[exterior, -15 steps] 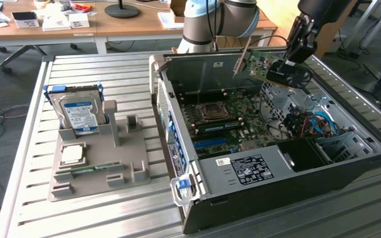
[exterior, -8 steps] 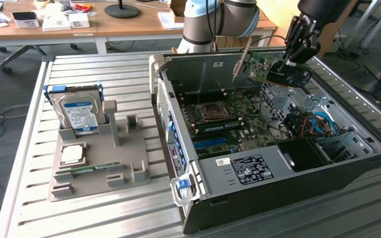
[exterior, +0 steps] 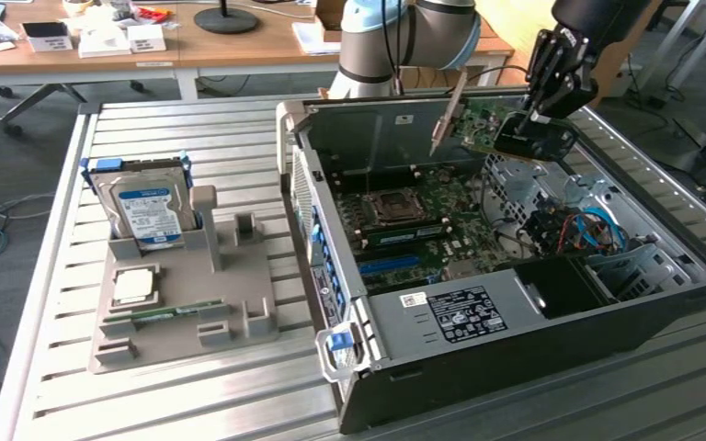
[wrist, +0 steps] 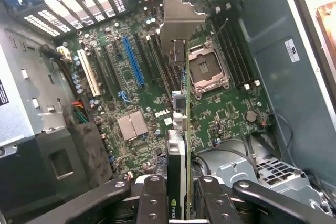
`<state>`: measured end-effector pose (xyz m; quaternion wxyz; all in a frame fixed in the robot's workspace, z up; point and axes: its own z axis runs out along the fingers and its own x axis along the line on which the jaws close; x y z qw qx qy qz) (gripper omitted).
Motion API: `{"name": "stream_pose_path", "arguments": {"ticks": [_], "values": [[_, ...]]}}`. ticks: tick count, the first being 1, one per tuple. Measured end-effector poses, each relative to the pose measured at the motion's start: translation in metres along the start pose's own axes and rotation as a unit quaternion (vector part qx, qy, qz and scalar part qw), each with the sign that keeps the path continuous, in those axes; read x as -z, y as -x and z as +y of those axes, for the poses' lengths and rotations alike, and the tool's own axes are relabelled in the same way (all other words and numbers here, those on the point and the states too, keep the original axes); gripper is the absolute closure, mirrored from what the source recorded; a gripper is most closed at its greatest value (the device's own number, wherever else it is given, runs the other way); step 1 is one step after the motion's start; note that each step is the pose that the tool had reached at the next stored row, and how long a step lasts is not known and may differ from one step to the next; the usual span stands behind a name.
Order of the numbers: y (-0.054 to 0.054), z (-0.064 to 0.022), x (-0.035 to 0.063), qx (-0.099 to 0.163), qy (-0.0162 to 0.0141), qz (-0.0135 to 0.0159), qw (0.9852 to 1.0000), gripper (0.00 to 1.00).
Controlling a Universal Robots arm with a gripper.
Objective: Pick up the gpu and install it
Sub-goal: 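Insert the gpu into the slot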
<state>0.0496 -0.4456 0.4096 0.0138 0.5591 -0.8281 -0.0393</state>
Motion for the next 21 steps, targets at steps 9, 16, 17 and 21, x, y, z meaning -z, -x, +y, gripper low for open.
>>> {"name": "stream_pose_path", "arguments": {"ticks": [9,16,17,21], "values": [[0.0,0.0,0.0,0.028,0.0006,0.0023,0.9996,0.73],[0.0,0.0,-0.0001,0.088,0.0018,0.0071,0.9961,0.73],[0.0,0.0,-0.0001,0.096,0.002,0.0078,0.9953,0.73],[0.0,0.0,-0.0002,0.131,0.0028,0.0106,0.9913,0.73]]}}
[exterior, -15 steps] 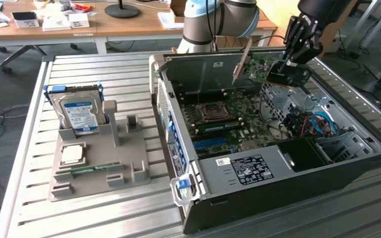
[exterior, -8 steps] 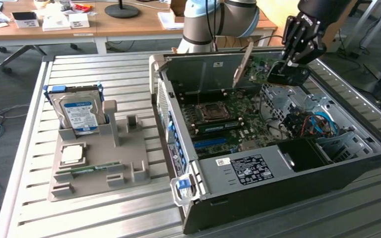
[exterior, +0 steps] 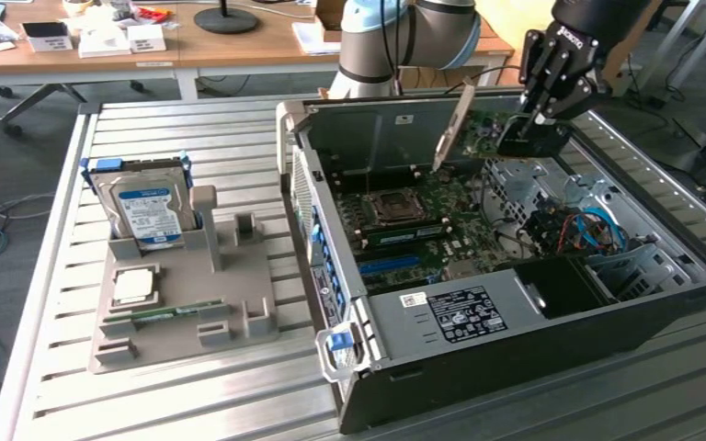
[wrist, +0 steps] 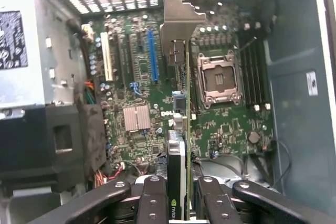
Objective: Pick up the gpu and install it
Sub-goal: 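Insert the gpu into the slot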
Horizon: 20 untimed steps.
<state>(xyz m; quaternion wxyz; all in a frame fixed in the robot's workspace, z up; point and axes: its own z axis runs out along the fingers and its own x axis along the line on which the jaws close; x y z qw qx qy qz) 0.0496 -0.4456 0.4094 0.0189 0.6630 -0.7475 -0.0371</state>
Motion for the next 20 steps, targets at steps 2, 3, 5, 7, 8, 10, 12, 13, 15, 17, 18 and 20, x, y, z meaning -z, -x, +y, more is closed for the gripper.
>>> {"name": "stream_pose_path", "arguments": {"ticks": [2,3,5,7,8,10,12,13,15,17,18,20], "values": [[0.0,0.0,0.0,0.017,0.0004,0.0014,0.9999,0.73],[0.0,0.0,-0.0001,0.026,0.0005,0.0021,0.9997,0.73],[0.0,0.0,-0.0001,0.043,0.0009,0.0034,0.9991,0.73],[0.0,0.0,-0.0001,0.06,0.0012,0.0048,0.9982,0.73],[0.0,0.0,-0.0002,0.068,0.0014,0.0055,0.9977,0.73],[0.0,0.0,-0.0002,0.077,0.0016,0.0062,0.997,0.73],[0.0,-0.0001,-0.0004,0.079,0.0013,0.0063,0.9969,0.73],[0.0,-0.0001,-0.0006,0.08,0.0009,0.0063,0.9968,0.73],[0.0001,0.0001,-0.001,0.085,-0.0003,0.0067,0.9964,0.73],[0.0001,0.0002,-0.0014,0.09,-0.0013,0.0071,0.9959,0.73],[0.0002,0.0003,-0.0018,0.095,-0.0021,0.0075,0.9954,0.73],[0.0002,0.0006,-0.0019,0.101,-0.0026,0.008,0.9949,0.73]]}}
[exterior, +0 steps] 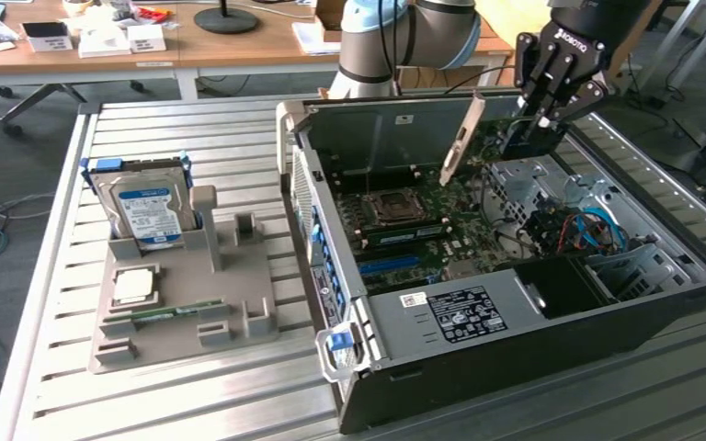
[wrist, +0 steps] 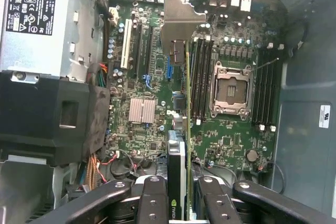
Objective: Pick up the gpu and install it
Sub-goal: 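Insert the gpu into the slot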
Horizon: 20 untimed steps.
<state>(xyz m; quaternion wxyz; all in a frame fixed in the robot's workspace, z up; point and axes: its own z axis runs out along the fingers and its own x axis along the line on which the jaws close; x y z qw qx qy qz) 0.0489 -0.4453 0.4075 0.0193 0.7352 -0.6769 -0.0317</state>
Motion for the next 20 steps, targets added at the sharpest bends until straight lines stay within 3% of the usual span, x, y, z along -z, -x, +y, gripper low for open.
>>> {"name": "stream_pose_path", "arguments": {"ticks": [12,16,17,18,20], "values": [[0.0,0.0,-0.0001,0.002,0.0,0.0001,1.0,0.73],[0.0,0.0002,-0.0002,0.006,-0.0013,0.0005,1.0,0.73],[0.0001,0.0007,-0.0003,0.007,-0.0033,0.0008,1.0,0.73],[0.0003,0.0017,-0.0004,0.007,-0.0086,0.0013,0.9999,0.73],[0.0005,0.0052,-0.0011,0.007,-0.0249,0.0027,0.9997,0.73]]}}
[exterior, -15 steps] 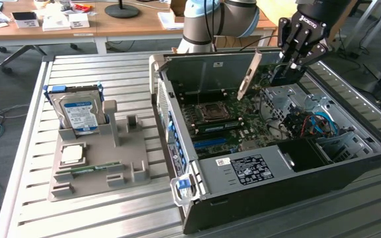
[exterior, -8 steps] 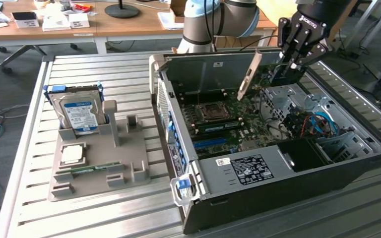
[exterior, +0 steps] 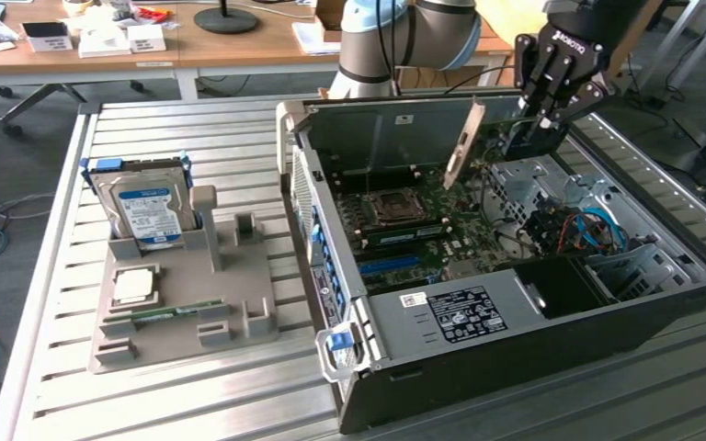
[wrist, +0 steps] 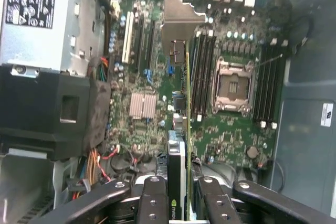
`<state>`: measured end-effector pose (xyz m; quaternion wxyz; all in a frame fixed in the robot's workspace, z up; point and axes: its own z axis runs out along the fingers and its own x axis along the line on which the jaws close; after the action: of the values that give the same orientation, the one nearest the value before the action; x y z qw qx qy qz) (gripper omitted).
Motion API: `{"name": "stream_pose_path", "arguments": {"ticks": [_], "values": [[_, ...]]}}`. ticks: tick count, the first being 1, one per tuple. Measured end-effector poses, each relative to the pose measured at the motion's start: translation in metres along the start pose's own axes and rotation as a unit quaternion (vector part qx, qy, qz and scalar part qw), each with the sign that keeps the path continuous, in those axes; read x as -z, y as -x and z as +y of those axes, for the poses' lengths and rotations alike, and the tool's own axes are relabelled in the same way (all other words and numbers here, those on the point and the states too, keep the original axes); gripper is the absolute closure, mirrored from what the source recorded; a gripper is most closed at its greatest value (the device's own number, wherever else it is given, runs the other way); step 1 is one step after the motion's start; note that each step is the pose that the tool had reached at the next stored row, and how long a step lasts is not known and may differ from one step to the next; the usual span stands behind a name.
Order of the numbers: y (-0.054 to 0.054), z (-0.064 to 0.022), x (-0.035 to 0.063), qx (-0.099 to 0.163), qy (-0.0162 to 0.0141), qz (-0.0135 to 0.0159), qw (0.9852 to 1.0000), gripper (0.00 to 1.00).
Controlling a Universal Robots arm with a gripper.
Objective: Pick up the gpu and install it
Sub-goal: 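Insert the gpu into the slot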
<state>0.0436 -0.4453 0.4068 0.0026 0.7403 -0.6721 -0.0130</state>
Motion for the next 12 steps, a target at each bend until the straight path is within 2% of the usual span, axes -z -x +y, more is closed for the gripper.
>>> {"name": "stream_pose_path", "arguments": {"ticks": [1,2,4,10,12], "values": [[0.0002,0.0017,-0.0002,0.0,-0.006,0.0006,1.0,0.73],[0.0003,0.003,-0.0005,0.0,-0.0089,0.0007,1.0,0.73],[0.0004,0.0038,-0.001,-0.005,-0.0093,0.0007,0.9999,0.73],[0.0003,0.004,-0.0018,-0.044,-0.0098,0.0004,0.999,0.73],[0.0004,0.004,-0.0019,-0.047,-0.0098,0.0003,0.9988,0.73]]}}
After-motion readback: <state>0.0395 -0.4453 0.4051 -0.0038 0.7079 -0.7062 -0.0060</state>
